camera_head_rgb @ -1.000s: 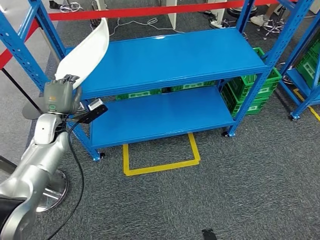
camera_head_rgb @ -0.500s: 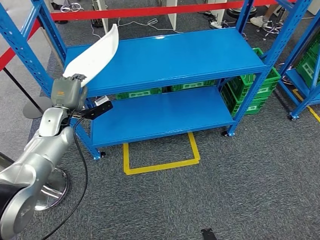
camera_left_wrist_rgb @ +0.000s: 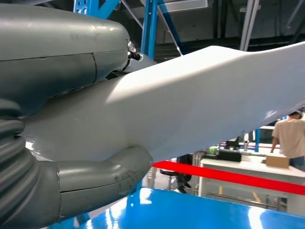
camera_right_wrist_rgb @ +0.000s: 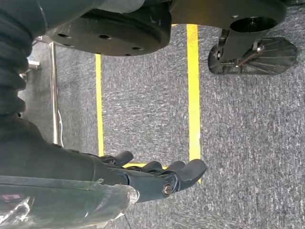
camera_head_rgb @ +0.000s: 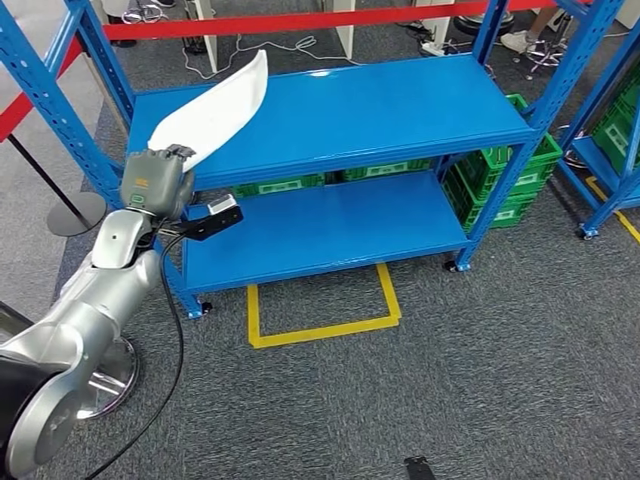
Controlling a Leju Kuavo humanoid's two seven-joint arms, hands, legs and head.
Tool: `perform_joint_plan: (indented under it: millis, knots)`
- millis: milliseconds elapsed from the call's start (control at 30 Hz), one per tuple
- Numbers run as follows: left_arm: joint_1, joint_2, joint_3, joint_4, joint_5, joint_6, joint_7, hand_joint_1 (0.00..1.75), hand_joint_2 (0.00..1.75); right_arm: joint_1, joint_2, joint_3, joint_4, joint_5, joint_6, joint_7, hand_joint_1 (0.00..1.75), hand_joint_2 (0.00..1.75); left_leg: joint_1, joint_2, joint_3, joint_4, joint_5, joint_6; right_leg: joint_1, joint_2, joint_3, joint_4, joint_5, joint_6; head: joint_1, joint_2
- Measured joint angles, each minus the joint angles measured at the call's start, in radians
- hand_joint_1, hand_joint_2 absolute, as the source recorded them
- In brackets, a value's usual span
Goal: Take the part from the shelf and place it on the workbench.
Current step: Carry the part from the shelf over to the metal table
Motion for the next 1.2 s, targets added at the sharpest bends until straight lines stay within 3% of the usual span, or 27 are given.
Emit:
perform_joint_plan:
  millis: [67,167,200,233,267,333,367,433,500,533,600,667,733,767,800,867,933,1000,1033,1100,1133,1200]
  knots:
    - [-0.006,-0.007,-0.002,-0.002,0.003,0.001,-0.004,1.75,1.75,0.001,-0.001,0.000,0.000,-0.005,0.001,-0.004,0.00,1.75,0.006,0.006,0.010,-0.024,0.012,0.006,0.001,0.000,-0.017,0.031,-0.026,0.007,0.002,0.000]
    - [-0.011,-0.014,-0.009,-0.002,0.010,0.001,-0.006,1.75,1.75,-0.001,-0.001,-0.002,0.000,-0.008,0.002,-0.010,0.00,1.75,0.012,0.021,0.013,-0.033,0.017,0.007,-0.007,-0.002,-0.096,0.206,-0.116,0.021,0.003,0.000]
    - [-0.011,-0.015,-0.013,-0.002,0.013,0.001,-0.006,1.75,1.75,-0.003,-0.002,-0.003,0.000,-0.008,0.003,-0.011,0.00,1.75,0.014,0.026,0.012,-0.032,0.017,0.004,-0.011,-0.003,-0.116,0.253,-0.131,0.027,0.002,0.000]
    - [-0.010,-0.017,-0.017,-0.002,0.015,0.001,-0.006,1.75,1.75,-0.004,-0.003,-0.005,0.000,-0.008,0.003,-0.010,0.00,1.75,0.017,0.031,0.011,-0.030,0.017,0.000,-0.016,-0.004,-0.119,0.264,-0.127,0.034,0.003,0.000]
    - [-0.010,-0.019,-0.021,-0.002,0.018,0.001,-0.006,1.75,1.75,-0.005,-0.004,-0.007,0.000,-0.007,0.004,-0.010,0.00,1.75,0.021,0.036,0.009,-0.027,0.016,-0.006,-0.021,-0.008,-0.103,0.238,-0.105,0.041,0.003,0.000]
    - [-0.010,-0.020,-0.025,-0.004,0.022,0.001,-0.006,1.75,1.75,-0.002,-0.006,-0.009,0.000,-0.007,0.004,-0.008,0.00,1.75,0.030,0.047,0.003,-0.009,0.009,-0.023,-0.030,-0.035,-0.039,0.117,-0.049,0.059,0.004,0.000]
    - [-0.010,-0.019,-0.027,-0.005,0.025,0.001,-0.006,1.75,1.75,0.000,-0.006,-0.010,0.001,-0.006,0.004,-0.007,0.00,1.75,0.032,0.053,-0.003,0.004,0.004,-0.033,-0.033,-0.046,-0.014,0.068,-0.032,0.061,0.006,0.000]
    - [-0.012,-0.015,-0.028,-0.009,0.029,0.002,-0.007,1.75,1.75,0.002,-0.005,-0.011,0.002,-0.006,0.005,-0.006,0.00,1.75,0.029,0.064,-0.012,0.023,0.001,-0.048,-0.032,-0.048,-0.007,0.042,-0.028,0.044,0.006,0.000]
    - [-0.012,-0.014,-0.032,-0.012,0.032,0.003,-0.008,1.75,1.75,0.002,-0.005,-0.012,0.002,-0.006,0.006,-0.007,0.00,1.75,0.030,0.077,-0.015,0.026,0.004,-0.055,-0.031,-0.024,-0.019,0.052,-0.023,0.016,0.001,0.000]
    - [-0.012,-0.014,-0.034,-0.012,0.034,0.003,-0.009,1.75,1.75,0.002,-0.006,-0.012,0.003,-0.006,0.005,-0.007,0.00,1.75,0.032,0.075,-0.016,0.032,-0.005,-0.059,-0.030,-0.014,-0.023,0.054,-0.020,0.007,0.000,0.000]
    - [-0.012,-0.012,-0.038,-0.015,0.036,0.003,-0.011,1.75,1.75,-0.001,-0.006,-0.013,0.003,-0.006,0.005,-0.009,0.00,1.75,0.036,0.050,-0.041,0.095,-0.056,-0.063,-0.031,0.006,-0.029,0.054,-0.013,-0.008,-0.002,0.000]
    - [-0.010,-0.008,-0.042,-0.016,0.037,0.003,-0.012,1.75,1.75,-0.003,-0.006,-0.013,0.003,-0.006,0.005,-0.010,0.00,1.75,0.036,0.018,-0.096,0.227,-0.130,-0.063,-0.030,0.027,-0.036,0.053,-0.008,-0.016,-0.006,0.000]
    - [-0.004,-0.004,-0.044,-0.016,0.038,0.003,-0.012,1.75,1.75,-0.004,-0.006,-0.014,0.003,-0.006,0.005,-0.010,0.00,1.75,0.033,0.006,-0.130,0.313,-0.159,-0.058,-0.028,0.052,-0.044,0.053,-0.003,-0.019,-0.007,0.000]
    - [-0.002,-0.004,-0.045,-0.016,0.038,0.003,-0.012,1.75,1.75,-0.005,-0.006,-0.014,0.003,-0.006,0.005,-0.010,0.00,1.75,0.031,0.002,-0.123,0.306,-0.147,-0.052,-0.027,0.065,-0.046,0.053,-0.001,-0.018,-0.007,0.000]
    - [-0.001,-0.004,-0.046,-0.016,0.038,0.003,-0.012,1.75,1.75,-0.006,-0.006,-0.014,0.003,-0.006,0.005,-0.010,0.00,1.75,0.029,-0.006,-0.098,0.265,-0.122,-0.046,-0.027,0.078,-0.048,0.053,0.001,-0.016,-0.007,0.000]
    - [-0.002,-0.004,-0.047,-0.018,0.038,0.003,-0.013,1.75,1.75,-0.006,-0.006,-0.014,0.003,-0.006,0.005,-0.008,0.00,1.75,0.030,-0.051,-0.027,0.142,-0.073,-0.031,-0.026,0.101,-0.051,0.054,0.005,-0.009,-0.007,0.000]
    - [-0.003,-0.003,-0.048,-0.019,0.038,0.003,-0.014,1.75,1.75,-0.003,-0.006,-0.014,0.003,-0.005,0.005,-0.005,0.00,1.75,0.031,-0.088,0.015,0.066,-0.063,-0.028,-0.029,0.123,-0.060,0.054,0.010,0.002,-0.007,0.000]
    - [-0.002,-0.005,-0.049,-0.019,0.038,0.003,-0.015,1.75,1.75,0.003,-0.006,-0.014,0.002,-0.005,0.004,-0.004,0.00,1.75,0.029,-0.076,0.020,0.050,-0.067,-0.030,-0.035,0.144,-0.069,0.046,0.018,0.018,-0.008,0.000]
    - [-0.002,-0.007,-0.049,-0.019,0.038,0.003,-0.015,1.75,1.75,0.005,-0.006,-0.015,0.002,-0.005,0.002,-0.004,0.00,1.75,0.030,-0.063,0.021,0.046,-0.064,-0.028,-0.035,0.134,-0.074,0.044,0.019,0.024,-0.007,0.000]
    - [-0.001,-0.009,-0.049,-0.019,0.038,0.004,-0.015,1.75,1.75,0.006,-0.009,-0.015,0.002,-0.006,-0.001,-0.003,0.00,1.75,0.031,-0.035,0.023,0.037,-0.059,-0.018,-0.029,0.076,-0.098,0.085,-0.011,0.031,-0.002,0.000]
    - [0.000,-0.008,-0.049,-0.019,0.038,0.004,-0.015,1.75,1.75,0.005,-0.011,-0.015,0.002,-0.006,-0.002,-0.002,0.00,1.75,0.028,-0.021,0.023,0.036,-0.058,-0.014,-0.025,0.039,-0.122,0.139,-0.042,0.033,0.001,0.000]
    - [0.007,-0.006,-0.049,-0.019,0.037,0.004,-0.015,1.75,1.75,0.000,-0.014,-0.015,0.000,-0.006,-0.002,-0.002,0.00,1.75,0.022,0.007,0.023,0.036,-0.059,-0.010,-0.023,0.008,-0.174,0.264,-0.100,0.036,0.003,0.000]
